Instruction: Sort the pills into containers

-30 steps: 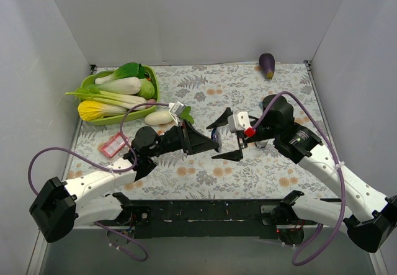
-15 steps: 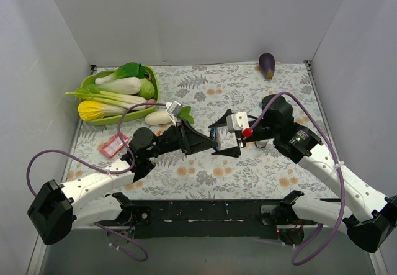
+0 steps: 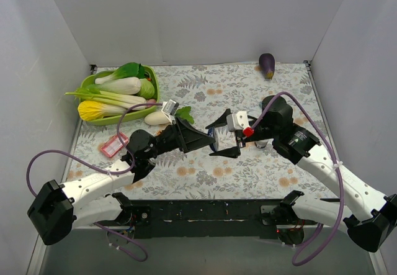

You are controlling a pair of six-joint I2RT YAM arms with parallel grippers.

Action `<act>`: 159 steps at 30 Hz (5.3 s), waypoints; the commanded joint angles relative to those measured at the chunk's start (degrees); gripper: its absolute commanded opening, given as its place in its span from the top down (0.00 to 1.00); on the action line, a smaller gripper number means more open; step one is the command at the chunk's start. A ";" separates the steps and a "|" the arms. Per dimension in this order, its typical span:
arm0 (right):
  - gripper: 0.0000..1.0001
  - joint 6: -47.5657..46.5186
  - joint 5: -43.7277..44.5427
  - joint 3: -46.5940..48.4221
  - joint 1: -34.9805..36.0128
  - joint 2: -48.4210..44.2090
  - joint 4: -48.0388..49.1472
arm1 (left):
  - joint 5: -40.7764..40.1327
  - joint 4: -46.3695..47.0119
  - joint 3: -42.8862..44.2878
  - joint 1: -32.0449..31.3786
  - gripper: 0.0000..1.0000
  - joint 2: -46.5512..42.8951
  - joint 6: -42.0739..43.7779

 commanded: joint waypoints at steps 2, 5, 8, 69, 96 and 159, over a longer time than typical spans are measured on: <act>0.71 4.81 -1.42 -1.24 0.28 -0.65 8.62 | 0.62 8.16 -0.24 0.11 0.02 1.23 -2.57; 0.71 5.08 -1.42 -1.41 0.28 -0.39 9.42 | 1.58 10.53 -0.06 0.11 0.02 2.90 -3.72; 0.71 4.64 -1.51 -1.50 0.37 -0.12 9.42 | 1.85 12.29 0.02 0.11 0.02 4.13 -4.77; 0.69 10.53 -3.09 -7.04 1.95 -1.71 17.24 | 3.52 21.44 -3.23 -0.06 0.02 1.84 8.59; 0.68 16.33 -2.65 -7.83 2.39 -0.91 20.41 | 6.77 14.58 -0.59 -0.59 0.02 -0.09 22.48; 0.07 18.71 -2.39 -1.85 2.74 0.05 25.51 | 2.38 20.03 -4.11 -1.38 0.49 2.55 14.21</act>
